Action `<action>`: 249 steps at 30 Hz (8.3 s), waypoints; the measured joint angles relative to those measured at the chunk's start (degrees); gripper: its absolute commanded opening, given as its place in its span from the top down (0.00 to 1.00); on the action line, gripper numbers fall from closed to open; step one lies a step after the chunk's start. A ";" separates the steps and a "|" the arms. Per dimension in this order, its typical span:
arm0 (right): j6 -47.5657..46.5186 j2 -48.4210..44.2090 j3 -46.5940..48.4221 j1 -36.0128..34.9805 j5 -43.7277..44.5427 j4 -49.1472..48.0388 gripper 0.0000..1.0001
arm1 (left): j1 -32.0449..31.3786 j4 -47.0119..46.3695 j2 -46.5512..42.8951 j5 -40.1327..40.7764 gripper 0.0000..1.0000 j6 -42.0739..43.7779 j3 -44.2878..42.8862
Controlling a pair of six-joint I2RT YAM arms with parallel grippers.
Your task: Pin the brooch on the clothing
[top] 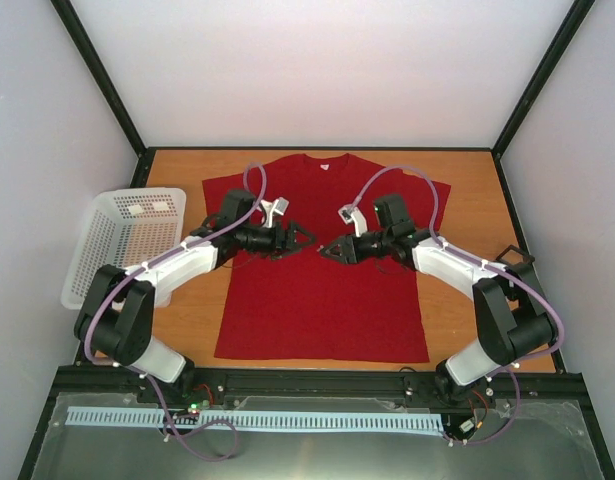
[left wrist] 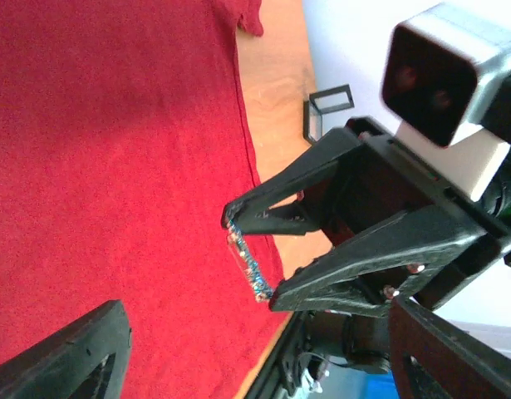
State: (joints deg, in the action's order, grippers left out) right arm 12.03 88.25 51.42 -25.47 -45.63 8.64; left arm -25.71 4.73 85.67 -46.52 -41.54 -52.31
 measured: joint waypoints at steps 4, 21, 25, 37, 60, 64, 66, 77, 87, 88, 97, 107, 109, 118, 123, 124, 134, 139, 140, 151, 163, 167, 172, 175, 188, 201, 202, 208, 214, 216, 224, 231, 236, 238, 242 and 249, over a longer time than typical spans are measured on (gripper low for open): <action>0.87 0.00 0.26 -0.46 -0.35 -2.95 0.63 | 0.00 -2.49 2.03 -3.61 0.28 -4.31 1.40; 2.84 1.05 -1.29 -2.14 -0.24 -8.50 0.63 | 0.00 -17.75 6.80 -9.27 0.58 -17.97 5.25; 3.28 1.05 -2.21 -2.47 -0.28 -8.66 0.63 | 0.00 -21.03 8.00 -9.25 0.61 -21.03 6.75; 3.56 0.83 -2.71 -2.86 -0.26 -10.86 0.63 | -0.11 -27.96 9.14 -9.86 0.89 -26.10 8.04; -10.58 -20.20 -8.04 -3.91 15.67 -3.37 0.00 | -0.17 -32.76 -0.66 -15.87 0.99 -34.82 14.43; -22.88 -25.90 -12.76 -4.72 14.29 -4.35 0.00 | -0.17 -25.00 -3.78 -18.21 0.99 -27.98 11.87; -30.40 -29.51 -13.90 -5.64 13.79 -3.43 0.00 | -0.17 -20.15 -5.16 -19.17 0.99 -23.30 9.62; -47.17 -37.18 -14.53 -8.04 11.45 -2.34 0.00 | -2.97 -0.68 -12.55 -17.03 0.99 3.56 2.82; -57.16 -36.68 -13.53 -16.44 16.76 -0.79 0.41 | -3.28 0.31 -11.08 -15.98 0.99 -6.82 4.98; -58.51 -35.98 -13.09 -17.22 17.73 -0.66 0.43 | -3.28 -1.20 -11.54 -15.89 0.99 -10.25 6.60; -66.14 -28.87 -10.80 -23.41 25.16 -0.33 0.62 | -3.28 -12.66 -15.67 -14.25 0.99 -34.42 16.81; -66.69 -27.23 -11.02 -24.20 27.65 -2.62 0.77 | -3.28 -16.17 -15.80 -14.08 0.99 -39.60 16.81; -66.79 -26.86 -11.02 -24.24 28.04 -3.04 0.78 | -3.28 -16.81 -15.80 -14.08 0.99 -40.02 16.81; -66.88 -25.70 -11.02 -24.35 28.68 -4.59 0.89 | -3.23 -17.03 -15.80 -13.49 0.97 -40.72 17.40; -66.20 -25.27 -10.97 -24.41 29.44 -5.49 0.97 | -3.13 -17.03 -15.76 -12.83 0.93 -40.98 17.49; -66.01 -25.22 -10.97 -24.44 29.64 -5.70 0.97 | -3.04 -17.00 -15.76 -12.70 0.92 -41.09 17.49; -59.63 -26.53 -13.20 -23.91 29.92 -8.39 0.97 | -2.21 -14.58 -16.59 -12.87 0.34 -37.07 17.27; -49.40 -30.01 -13.90 -18.38 22.47 -6.29 0.97 | -0.42 -5.03 -19.17 -8.50 0.09 -25.22 14.53; -46.66 -30.51 -13.64 -16.46 19.69 -5.14 0.97 | -0.35 -3.85 -19.71 -7.50 0.08 -22.03 13.66; -27.23 -25.33 -2.99 -7.93 -7.28 12.22 0.97 | -3.72 -4.81 -31.69 -7.78 0.23 15.63 12.44; -17.49 -25.40 -0.24 -7.93 -17.16 11.17 0.97 | -10.38 -4.50 -26.01 -12.76 0.58 32.11 12.17; -17.07 -24.70 -0.09 -7.93 -17.68 10.84 0.97 | -10.84 -4.17 -23.41 -13.31 0.57 32.61 10.75; -17.11 -23.87 -0.07 -7.93 -18.08 10.91 0.97 | -10.84 -4.28 -21.97 -13.33 0.59 32.68 8.50; -17.29 -23.37 -0.04 -7.93 -18.10 11.06 0.98 | -10.84 -4.31 -21.79 -13.62 0.67 32.74 8.07; -17.07 -22.38 0.90 -7.93 -18.51 10.88 0.91 | -10.73 -3.41 -21.64 -13.99 0.99 34.16 7.67; -8.07 -29.05 -1.66 -7.93 3.41 7.52 0.00 | -10.95 -3.45 -28.61 8.00 0.99 31.08 8.31; -6.80 -29.62 -1.66 -7.91 7.50 7.65 0.00 | -10.49 -3.48 -28.87 10.75 0.99 29.33 8.46; -4.42 -23.34 -1.64 -7.06 27.02 4.48 0.00 | -1.68 -3.85 -26.47 16.87 0.99 20.61 8.90; -8.94 -1.14 7.13 -6.40 37.20 0.11 0.07 | 10.67 -6.43 -17.86 16.68 0.99 15.04 8.74; -11.43 6.71 12.63 -6.36 38.62 -0.63 0.10 | 13.25 -7.30 -13.86 15.85 0.99 14.08 7.85; -19.96 32.89 39.34 -6.32 39.82 1.14 0.25 | 18.18 -10.54 1.64 14.10 0.99 14.01 -1.01; -21.66 54.18 69.13 -6.32 40.17 12.07 0.26 | 19.28 -11.85 7.04 14.14 0.99 14.45 -3.48; -21.77 62.07 79.89 -6.32 40.92 18.71 0.29 | 19.28 -13.70 9.03 14.56 0.99 14.45 -4.85; -21.88 63.47 81.68 -6.32 41.18 20.55 0.30 | 19.30 -14.27 10.49 14.58 0.99 14.45 -6.05; -22.14 63.84 82.60 -6.32 41.42 23.23 0.31 | 19.30 -14.91 13.57 14.67 0.99 14.45 -8.55; -21.86 65.64 85.53 -6.10 39.76 25.42 0.51 | 19.34 -14.95 18.34 14.86 0.99 14.80 -14.53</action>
State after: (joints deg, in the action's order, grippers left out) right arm -9.82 153.88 136.94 -31.57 -5.87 34.06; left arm -6.37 -10.22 104.01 -31.66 -26.74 -66.85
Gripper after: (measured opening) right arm 0.577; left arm 0.030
